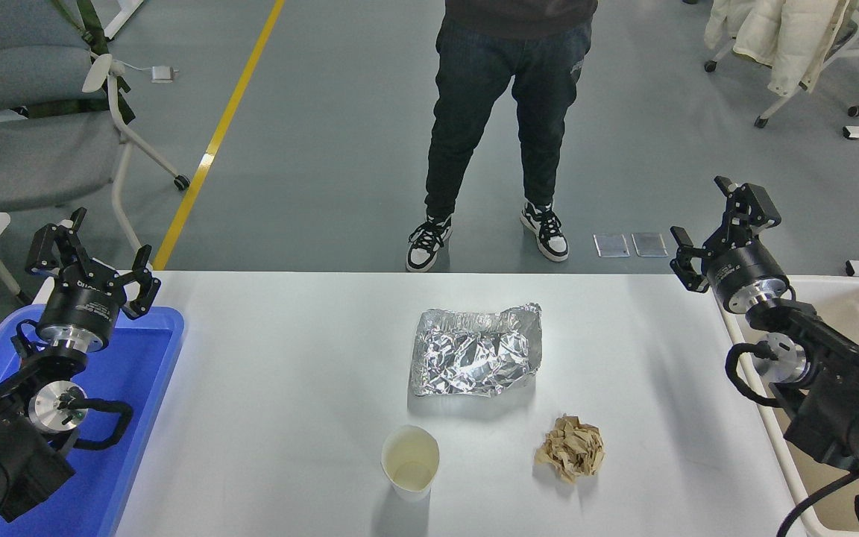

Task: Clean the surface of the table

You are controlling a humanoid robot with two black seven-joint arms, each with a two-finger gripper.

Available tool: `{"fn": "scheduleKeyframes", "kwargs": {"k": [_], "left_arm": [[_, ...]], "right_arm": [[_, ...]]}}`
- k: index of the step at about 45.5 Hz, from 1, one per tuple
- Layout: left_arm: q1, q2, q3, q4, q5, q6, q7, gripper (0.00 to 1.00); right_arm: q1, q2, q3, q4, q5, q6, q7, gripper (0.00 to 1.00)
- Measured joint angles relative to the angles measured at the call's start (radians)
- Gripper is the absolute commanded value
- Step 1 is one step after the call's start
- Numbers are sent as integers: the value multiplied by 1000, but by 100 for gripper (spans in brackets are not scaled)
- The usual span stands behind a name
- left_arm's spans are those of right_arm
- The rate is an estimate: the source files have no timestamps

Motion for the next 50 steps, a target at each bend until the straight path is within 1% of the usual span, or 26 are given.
{"fn": "scheduleKeyframes", "kwargs": {"k": [50], "left_arm": [[0,0,0,0,0,0,0,100]], "right_arm": [[-10,-21,0,9,-5,15,-7,99]]}}
